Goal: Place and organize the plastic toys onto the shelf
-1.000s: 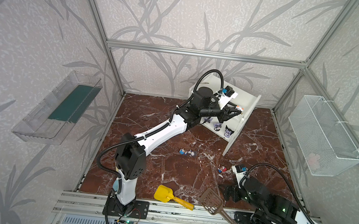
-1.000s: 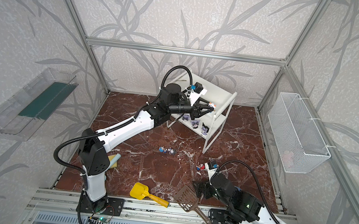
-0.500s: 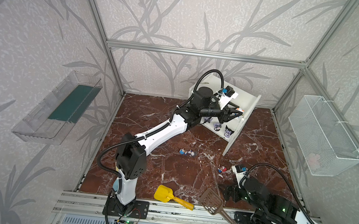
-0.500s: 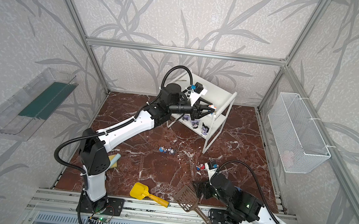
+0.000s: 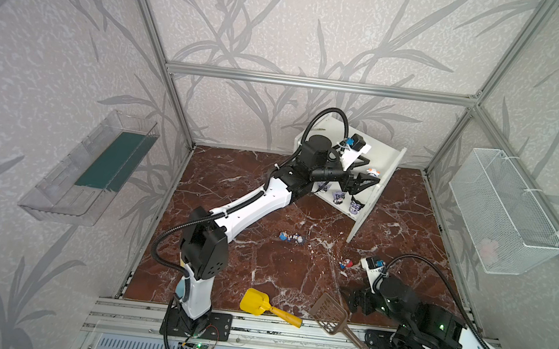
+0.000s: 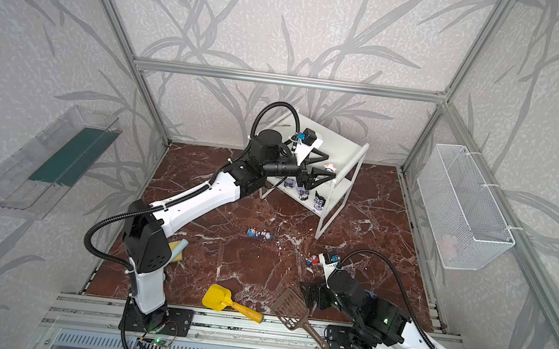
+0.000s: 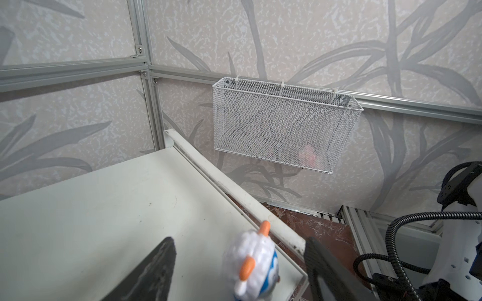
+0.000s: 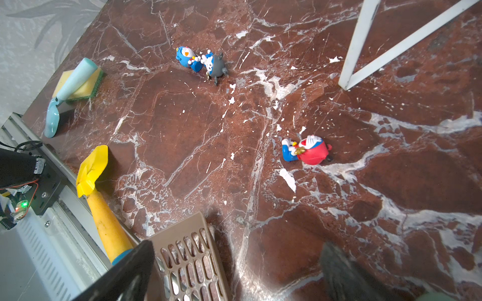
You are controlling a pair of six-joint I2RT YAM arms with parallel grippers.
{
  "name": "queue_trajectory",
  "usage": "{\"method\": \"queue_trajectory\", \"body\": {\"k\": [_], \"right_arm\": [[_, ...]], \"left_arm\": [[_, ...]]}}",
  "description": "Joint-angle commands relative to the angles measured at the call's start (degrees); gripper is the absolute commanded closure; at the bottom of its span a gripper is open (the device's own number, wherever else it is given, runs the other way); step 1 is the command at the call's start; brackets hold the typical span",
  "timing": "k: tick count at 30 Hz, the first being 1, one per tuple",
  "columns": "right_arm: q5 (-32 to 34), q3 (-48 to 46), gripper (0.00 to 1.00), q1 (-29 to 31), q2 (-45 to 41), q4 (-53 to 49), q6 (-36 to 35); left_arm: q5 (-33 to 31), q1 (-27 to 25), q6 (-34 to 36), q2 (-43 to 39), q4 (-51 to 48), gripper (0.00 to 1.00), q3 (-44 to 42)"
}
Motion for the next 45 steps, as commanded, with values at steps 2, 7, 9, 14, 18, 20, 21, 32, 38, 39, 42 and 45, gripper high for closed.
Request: {"method": "queue_trajectory", "body": {"k": [2,7,9,14,18,20,21,32,38,39,42,45], "right_arm": [[1.7,0.7,0.01,-0.2,1.6,-1.7,2.0],[4.3,2.0,0.01,-0.1,6.1,-4.4,8.0],[5.1,2.3,0.01,-0.2,8.2,-4.6,9.8],[5.3,3.1,0.0,-2.8,16.7,-0.7,12.1],[1.8,3.2,0.04,-7.6,20.9,5.1,12.4],[-1.3,2.8,0.09,-11.2,22.3,8.0,12.3],[-2.6,2.5,0.11,-12.9,22.8,9.2,12.3],[-14.5,2.7,0.29,-25.8,32.3,21.8,10.4],[-15.8,4.7,0.3,-27.6,42.4,27.3,7.3],[-15.9,5.3,0.32,-27.7,43.9,27.4,6.8],[-17.6,7.9,0.41,-27.7,48.2,26.1,4.8],[-18.7,7.0,0.46,-27.7,50.5,29.2,4.7]], "left_arm": [[-3.7,0.2,2.3,-4.0,-2.1,0.04,-0.3],[-7.9,0.8,4.3,-10.3,-3.8,0.01,-4.2],[-10.0,0.9,5.0,-13.3,-4.6,0.01,-6.5],[-15.1,1.0,5.7,-22.8,-6.6,0.01,-16.2],[-18.3,0.9,5.2,-31.0,-8.2,0.01,-26.0],[-20.0,0.9,4.2,-36.0,-7.3,0.01,-32.6],[-20.8,0.8,3.6,-38.0,-6.8,0.01,-35.3],[-27.7,0.7,-3.8,-57.1,-11.3,0.0,-54.8],[-28.5,0.8,-5.9,-60.5,-13.8,0.01,-56.7],[-28.4,0.8,-6.1,-60.6,-14.1,0.01,-56.7],[-28.0,0.7,-6.4,-60.6,-14.6,0.01,-56.7],[-27.9,0.7,-6.7,-60.9,-14.6,0.01,-57.1]]}}
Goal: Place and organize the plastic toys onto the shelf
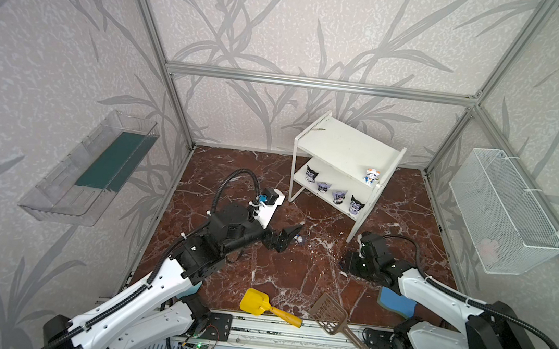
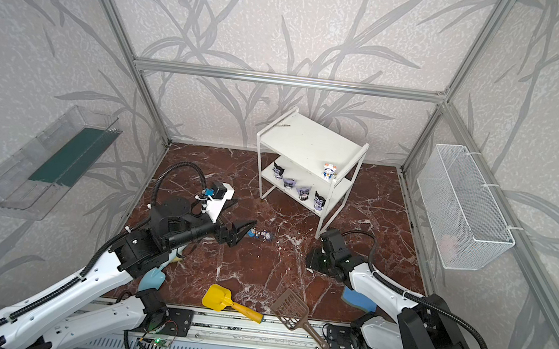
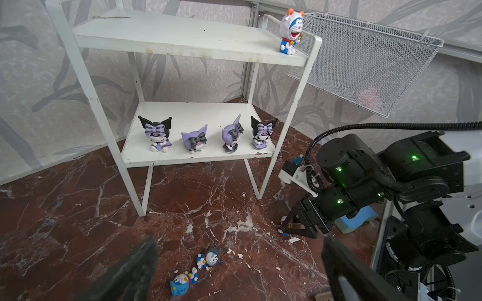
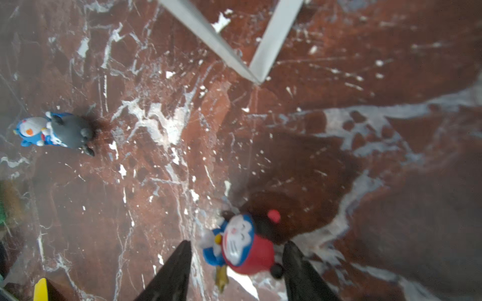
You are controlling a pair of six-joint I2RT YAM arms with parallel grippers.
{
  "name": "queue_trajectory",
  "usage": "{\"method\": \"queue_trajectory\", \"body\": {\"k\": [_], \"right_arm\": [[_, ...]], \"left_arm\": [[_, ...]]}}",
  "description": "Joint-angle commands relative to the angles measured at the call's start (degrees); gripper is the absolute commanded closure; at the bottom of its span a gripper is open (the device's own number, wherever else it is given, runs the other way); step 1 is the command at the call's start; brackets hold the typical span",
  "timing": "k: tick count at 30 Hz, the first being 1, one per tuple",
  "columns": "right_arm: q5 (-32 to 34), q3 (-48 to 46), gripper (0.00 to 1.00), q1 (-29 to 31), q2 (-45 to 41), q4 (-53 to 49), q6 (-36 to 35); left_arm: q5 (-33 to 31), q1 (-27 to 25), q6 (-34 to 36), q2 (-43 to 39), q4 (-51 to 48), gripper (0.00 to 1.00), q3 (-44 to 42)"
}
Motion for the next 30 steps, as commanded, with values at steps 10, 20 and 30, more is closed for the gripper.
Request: {"method": "queue_trajectory", "body": {"k": [10,20,30], "right_arm": [[-3.9,1.6,0.65,4.0,5.0,7.8,-6.0],[-1.2,8.2,0.69,18.3,14.6,13.9,-6.1],[4.4,4.9,0.24,20.2,1.5,7.9,-7.6]], "left_arm": [[-1.4,0.0,-2.9,-2.2,-1.4,0.01,-3.3],[1.2,-0.4,-7.4,-1.2,0.1,0.01,-9.4],[4.5,-3.2,-12.0,8.1,0.0,0.01,-12.0]]}}
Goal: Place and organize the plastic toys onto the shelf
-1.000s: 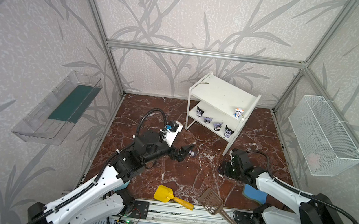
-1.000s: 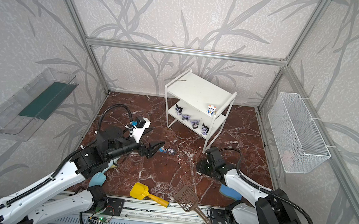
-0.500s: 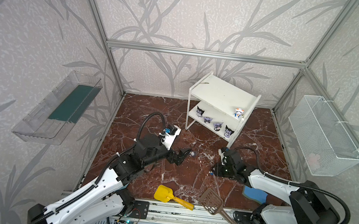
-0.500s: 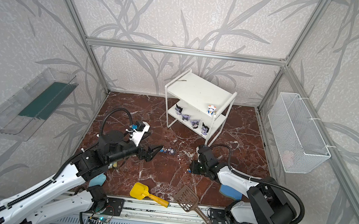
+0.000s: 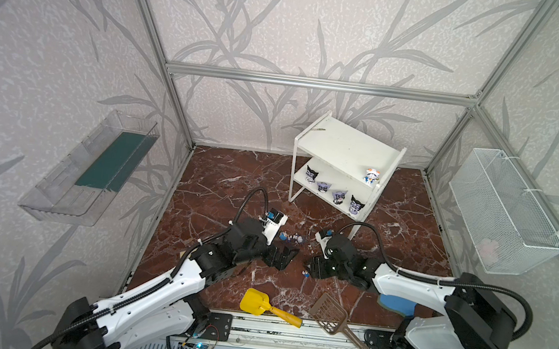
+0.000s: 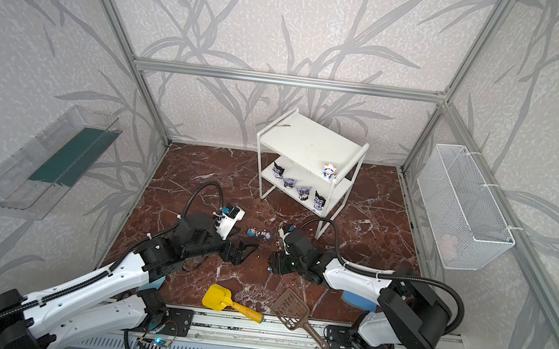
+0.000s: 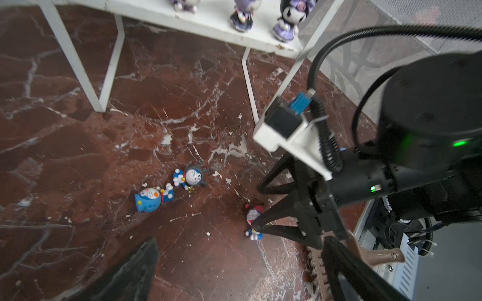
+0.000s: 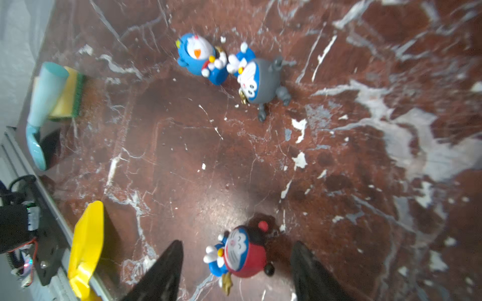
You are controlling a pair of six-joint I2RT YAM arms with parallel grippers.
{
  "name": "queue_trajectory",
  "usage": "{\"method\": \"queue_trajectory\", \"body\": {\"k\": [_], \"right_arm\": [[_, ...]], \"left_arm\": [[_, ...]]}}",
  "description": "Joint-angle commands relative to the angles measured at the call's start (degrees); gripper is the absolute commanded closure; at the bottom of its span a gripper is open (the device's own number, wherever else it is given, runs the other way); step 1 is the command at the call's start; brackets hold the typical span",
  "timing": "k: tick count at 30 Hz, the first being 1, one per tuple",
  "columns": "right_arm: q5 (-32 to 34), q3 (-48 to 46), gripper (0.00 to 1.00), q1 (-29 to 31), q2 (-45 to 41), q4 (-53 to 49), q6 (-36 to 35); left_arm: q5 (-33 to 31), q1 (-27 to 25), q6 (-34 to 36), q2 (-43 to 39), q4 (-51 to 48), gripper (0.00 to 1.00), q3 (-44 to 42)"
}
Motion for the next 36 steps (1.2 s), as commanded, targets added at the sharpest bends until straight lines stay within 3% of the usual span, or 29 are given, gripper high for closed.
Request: {"method": "queue_trajectory", "body": {"k": [1,6,15,25,33,36], "right_arm": [[4.9,-2.1,0.21,0.2,-7.9,-5.5,-1.4],[10.4,-5.0,0.09,0.1,-17.6,-14.5,-1.9],[12.9,-6.9,0.05,0.0,-28.1,-25.1,-2.1],[12.5,-12.4,0.03,0.1,-44.7,-25.7,-1.9],[12.9,-13.3,0.02,0.1,-48.5,-27.8,-2.7],[12.6,-13.1,0.02,0.1,-47.1,-27.0,-3.0]], "left_arm": [[2.0,-1.2,-2.5,3.7,1.2,0.01,-0.5],[6.6,-3.1,-5.0,12.7,4.9,0.07,0.7],[15.0,-4.3,-8.2,29.5,11.3,0.24,5.8],[13.5,-4.1,-8.0,38.7,12.6,0.45,10.2],[12.4,-3.8,-6.2,39.7,9.9,0.46,10.9],[13.9,-3.7,-5.3,39.9,9.5,0.41,10.9]]}}
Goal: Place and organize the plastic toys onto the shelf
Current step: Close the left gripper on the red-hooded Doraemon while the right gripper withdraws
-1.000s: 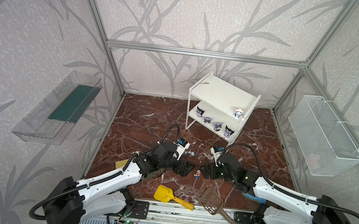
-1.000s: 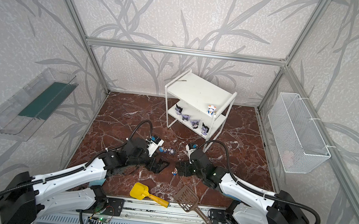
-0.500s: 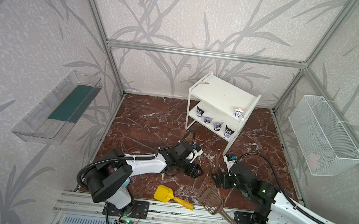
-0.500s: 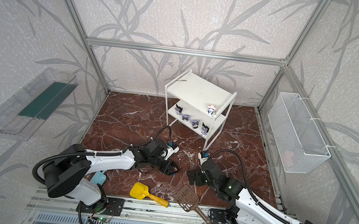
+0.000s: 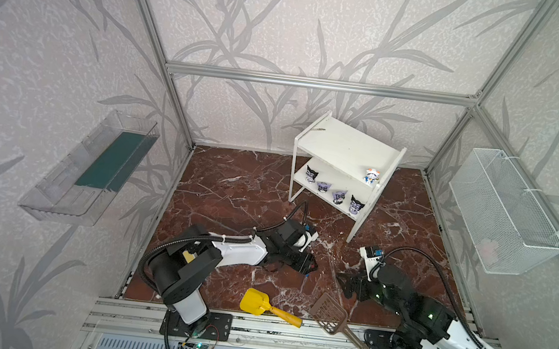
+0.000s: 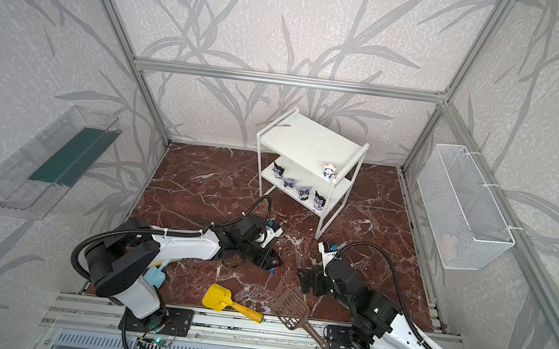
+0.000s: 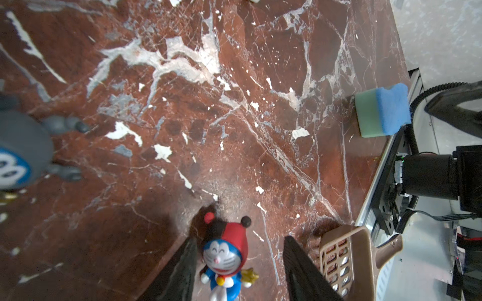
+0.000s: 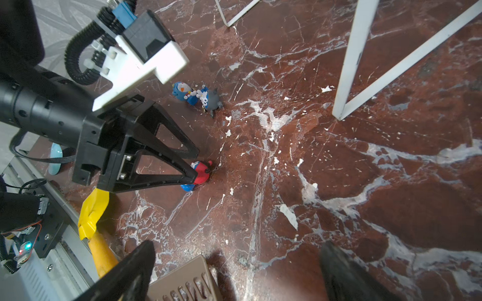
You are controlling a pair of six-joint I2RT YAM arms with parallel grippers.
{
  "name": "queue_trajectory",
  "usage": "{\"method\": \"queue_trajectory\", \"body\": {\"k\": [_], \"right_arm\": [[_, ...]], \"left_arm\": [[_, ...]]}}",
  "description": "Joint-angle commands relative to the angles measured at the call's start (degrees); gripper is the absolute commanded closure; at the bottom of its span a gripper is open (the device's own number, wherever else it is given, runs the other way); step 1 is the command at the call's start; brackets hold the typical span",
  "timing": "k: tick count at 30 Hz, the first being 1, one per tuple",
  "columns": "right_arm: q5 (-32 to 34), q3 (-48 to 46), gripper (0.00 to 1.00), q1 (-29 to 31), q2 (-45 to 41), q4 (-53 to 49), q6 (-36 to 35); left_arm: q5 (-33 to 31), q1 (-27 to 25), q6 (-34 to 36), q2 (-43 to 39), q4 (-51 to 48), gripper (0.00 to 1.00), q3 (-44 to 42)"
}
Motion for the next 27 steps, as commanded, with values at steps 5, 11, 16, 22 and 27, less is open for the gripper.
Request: {"method": "queue_trajectory", "body": {"k": [5,11,16,22,27], "right_arm": [[-0.2,0.2,0.02,0.1,3.2,0.5,-1.5],[-0.5,0.5,0.02,0.1,3.9,1.0,-1.9],[-0.6,0.6,0.02,0.1,3.9,1.2,-2.2],[-0.6,0.6,0.02,0.1,4.1,1.3,-2.1],[-0.7,0.2,0.02,0.1,3.7,1.4,-1.8]], "left_arm": [[0.1,1.2,1.9,-0.5,-2.4,0.43,0.6],[-3.1,1.5,3.8,-2.7,-5.2,0.49,0.5],[-3.3,1.6,5.4,-1.9,-7.9,0.51,1.5],[-3.4,1.3,5.5,-1.1,-8.2,0.53,2.1],[-3.9,0.2,5.2,-0.3,-7.9,0.53,2.6]]}}
